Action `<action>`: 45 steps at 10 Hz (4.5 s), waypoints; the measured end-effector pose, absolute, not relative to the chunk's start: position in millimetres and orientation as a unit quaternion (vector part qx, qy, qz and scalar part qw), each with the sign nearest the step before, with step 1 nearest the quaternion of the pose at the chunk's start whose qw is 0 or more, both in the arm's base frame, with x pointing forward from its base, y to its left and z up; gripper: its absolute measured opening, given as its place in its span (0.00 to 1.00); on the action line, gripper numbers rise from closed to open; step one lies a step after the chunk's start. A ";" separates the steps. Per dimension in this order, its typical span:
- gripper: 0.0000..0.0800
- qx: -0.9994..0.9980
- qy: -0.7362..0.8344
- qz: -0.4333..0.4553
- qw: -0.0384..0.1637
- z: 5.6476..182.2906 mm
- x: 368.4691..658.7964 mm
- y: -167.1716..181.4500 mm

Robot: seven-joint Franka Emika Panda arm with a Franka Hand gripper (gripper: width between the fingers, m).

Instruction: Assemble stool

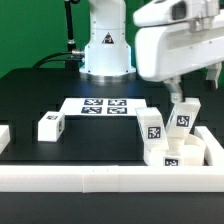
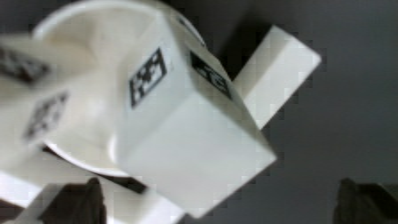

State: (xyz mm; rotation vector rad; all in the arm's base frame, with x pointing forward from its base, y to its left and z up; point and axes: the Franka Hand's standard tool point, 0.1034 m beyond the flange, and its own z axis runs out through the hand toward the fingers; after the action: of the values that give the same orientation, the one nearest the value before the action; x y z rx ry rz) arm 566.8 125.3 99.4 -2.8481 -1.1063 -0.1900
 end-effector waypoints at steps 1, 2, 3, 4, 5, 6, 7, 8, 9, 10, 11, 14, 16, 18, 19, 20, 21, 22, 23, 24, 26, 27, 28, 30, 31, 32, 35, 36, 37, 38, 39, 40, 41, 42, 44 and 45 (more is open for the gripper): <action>0.81 -0.910 -0.410 -0.062 0.030 98.6 568.2 132.1; 0.81 -0.892 -0.447 -0.063 0.025 98.5 568.5 131.3; 0.81 -0.877 -0.476 -0.062 0.020 98.0 568.8 128.4; 0.81 -0.849 -0.524 -0.061 0.012 97.6 569.2 125.7; 0.81 -0.828 -0.558 -0.059 0.006 97.2 569.6 123.4; 0.81 -0.814 -0.578 -0.059 0.003 96.2 569.4 122.0; 0.81 -0.778 -0.625 -0.058 -0.007 93.0 568.1 120.4; 0.81 -0.756 -0.652 -0.052 -0.013 89.8 566.0 120.0; 0.81 -0.739 -0.671 -0.050 -0.016 87.7 565.8 118.1; 0.81 -0.715 -0.698 -0.046 -0.020 86.2 565.8 114.8; 0.81 -0.721 -0.692 -0.045 -0.019 84.7 565.5 112.7; 0.66 -0.727 -0.685 -0.042 -0.018 81.4 566.1 101.6; 0.42 -0.730 -0.682 -0.044 -0.019 81.7 567.9 95.9; 0.42 -0.750 -0.660 -0.044 -0.018 81.7 568.0 95.9; 0.42 -0.750 -0.660 -0.044 -0.018 81.7 568.0 95.9; 0.42 -0.766 -0.641 -0.045 -0.016 81.8 568.0 96.2; 0.42 -0.797 -0.603 -0.046 -0.014 81.8 568.0 96.2; 0.42 -0.841 -0.539 -0.045 -0.008 81.4 567.1 96.4; 0.42 -0.881 -0.472 -0.043 0.000 81.1 566.2 96.6; 0.42 -0.907 -0.420 -0.041 0.004 81.0 565.5 97.1; 0.42 -0.948 -0.317 -0.042 0.014 80.9 565.2 99.4; 0.42 -0.960 -0.276 -0.042 0.017 80.9 565.1 99.6; 0.42 -0.970 -0.239 -0.041 0.020 80.9 565.1 99.9; 0.42 -0.990 -0.130 -0.038 0.031 80.7 564.4 101.9; 0.42 -0.996 -0.069 -0.039 0.040 80.7 564.7 101.8; 0.42 -0.998 0.009 -0.043 0.049 80.6 565.0 103.4; 0.42 -0.975 0.204 -0.045 0.077 79.5 563.5 104.3; 0.42 -0.957 0.272 -0.044 0.087 79.6 563.5 105.4; 0.42 -0.940 0.325 -0.045 0.094 79.7 563.7 108.5; 0.42 -0.913 0.392 -0.041 0.100 79.9 563.7 111.0; 0.42 -0.891 0.440 -0.035 0.105 79.8 563.4 111.7; 0.42 -0.868 0.483 -0.028 0.111 79.7 563.2 111.7; 0.42 -0.829 0.546 -0.017 0.119 79.5 562.7 112.0; 0.42 -0.798 0.590 -0.010 0.121 79.6 562.5 113.8; 0.42 -0.710 0.692 0.009 0.130 78.8 562.0 114.8; 0.42 -0.681 0.721 0.027 0.123 79.0 560.8 117.1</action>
Offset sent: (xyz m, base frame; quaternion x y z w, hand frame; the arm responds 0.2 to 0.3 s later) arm 0.0000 0.0000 0.0000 0.0000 0.0000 -0.2667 0.9638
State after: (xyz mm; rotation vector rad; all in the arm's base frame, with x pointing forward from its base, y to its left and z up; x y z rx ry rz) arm 560.8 117.1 79.0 -1.9874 2.1044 0.0799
